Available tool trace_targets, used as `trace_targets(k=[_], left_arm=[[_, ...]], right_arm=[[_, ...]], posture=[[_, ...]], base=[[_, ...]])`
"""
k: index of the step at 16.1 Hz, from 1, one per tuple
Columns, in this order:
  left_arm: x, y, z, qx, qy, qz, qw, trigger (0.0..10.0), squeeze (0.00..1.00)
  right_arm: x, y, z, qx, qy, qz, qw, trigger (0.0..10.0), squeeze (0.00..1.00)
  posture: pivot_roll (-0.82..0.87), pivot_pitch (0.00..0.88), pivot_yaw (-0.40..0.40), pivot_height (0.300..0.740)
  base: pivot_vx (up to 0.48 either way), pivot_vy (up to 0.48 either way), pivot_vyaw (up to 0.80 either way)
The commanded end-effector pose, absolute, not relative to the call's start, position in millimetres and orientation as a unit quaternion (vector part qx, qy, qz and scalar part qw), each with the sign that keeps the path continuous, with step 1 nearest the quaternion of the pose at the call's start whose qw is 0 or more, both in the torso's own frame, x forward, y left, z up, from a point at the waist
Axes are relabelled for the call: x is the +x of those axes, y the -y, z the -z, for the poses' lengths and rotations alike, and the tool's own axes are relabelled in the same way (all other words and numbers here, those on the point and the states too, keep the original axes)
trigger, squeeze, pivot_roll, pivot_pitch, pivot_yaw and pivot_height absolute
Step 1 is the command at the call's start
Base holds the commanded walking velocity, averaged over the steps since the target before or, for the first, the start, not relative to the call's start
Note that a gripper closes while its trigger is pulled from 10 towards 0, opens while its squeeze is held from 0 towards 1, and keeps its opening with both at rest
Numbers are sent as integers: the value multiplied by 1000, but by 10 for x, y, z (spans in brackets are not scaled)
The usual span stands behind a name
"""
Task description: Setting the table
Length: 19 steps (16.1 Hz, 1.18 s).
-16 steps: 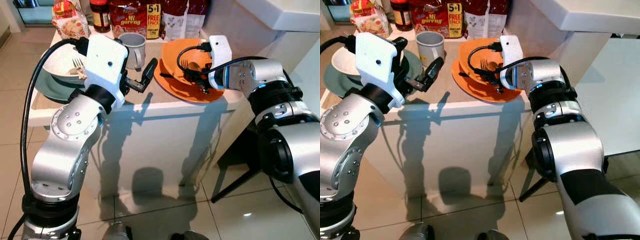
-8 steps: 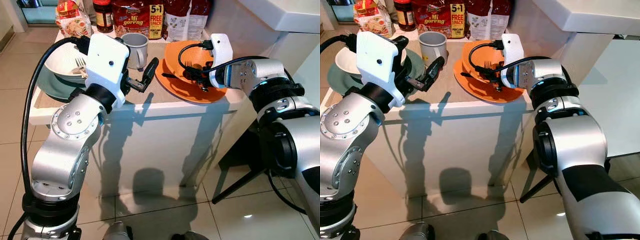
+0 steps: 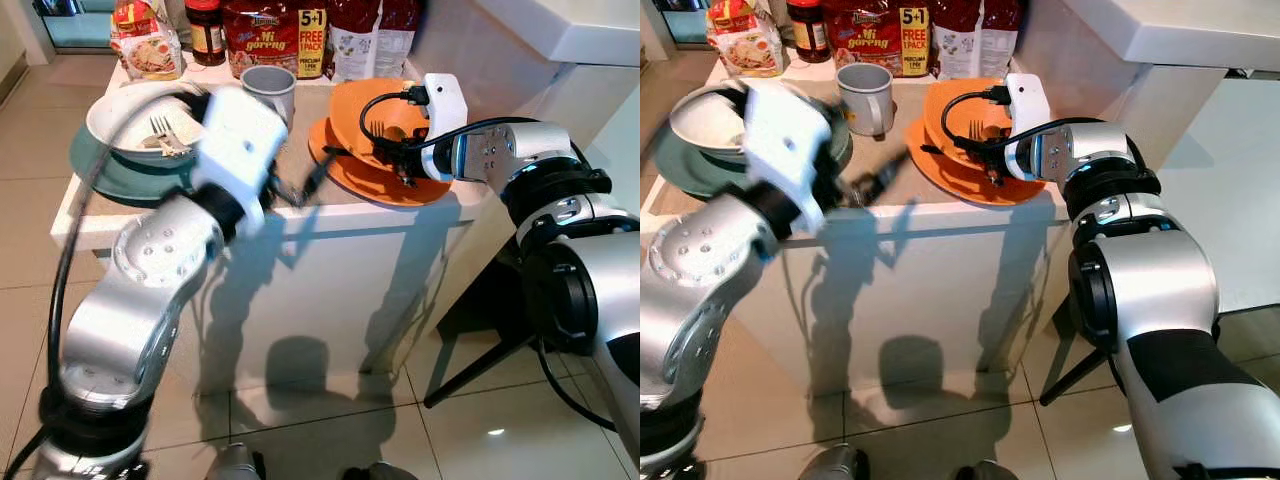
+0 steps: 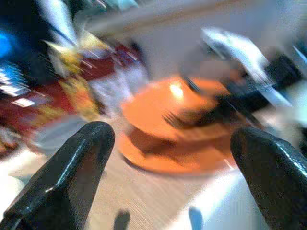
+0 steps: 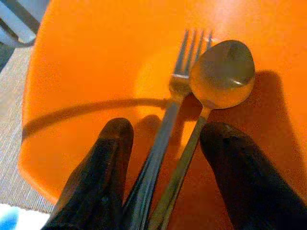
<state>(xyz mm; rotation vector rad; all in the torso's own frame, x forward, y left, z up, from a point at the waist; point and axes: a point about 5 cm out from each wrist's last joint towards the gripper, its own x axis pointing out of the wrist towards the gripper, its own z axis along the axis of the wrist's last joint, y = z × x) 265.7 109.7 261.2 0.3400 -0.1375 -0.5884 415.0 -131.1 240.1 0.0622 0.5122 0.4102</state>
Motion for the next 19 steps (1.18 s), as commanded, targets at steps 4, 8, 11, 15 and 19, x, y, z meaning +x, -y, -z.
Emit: trace_targets(k=[4, 8, 11, 15, 19], left_arm=[[2594, -1088, -2376, 152, -23, 322, 934, 10000, 0], [2606, -1111, -2393, 155, -25, 314, 936, 10000, 0], [2600, -1106, -2399, 155, -27, 315, 936, 10000, 0], [2612, -1110, -2428, 155, -21, 309, 938, 10000, 0], [2632, -1125, -2439, 155, -18, 301, 941, 10000, 0]], right_arm=[[4164, 1376, -2474, 30, -241, -196, 950, 0, 0], [4167, 1365, -2486, 29, -238, -197, 950, 0, 0], [4168, 1376, -2490, 28, -238, -196, 951, 0, 0], [4188, 1429, -2587, 24, -218, -186, 958, 0, 0], [4209, 1427, -2858, 10, -179, -196, 964, 0, 0]], posture=[[43, 59, -77, 740], [45, 58, -77, 740], [44, 59, -77, 740], [46, 58, -77, 740], [43, 57, -74, 740]], base=[[0, 0, 0], [0, 0, 0], [0, 0, 0], [0, 0, 0], [0, 0, 0]])
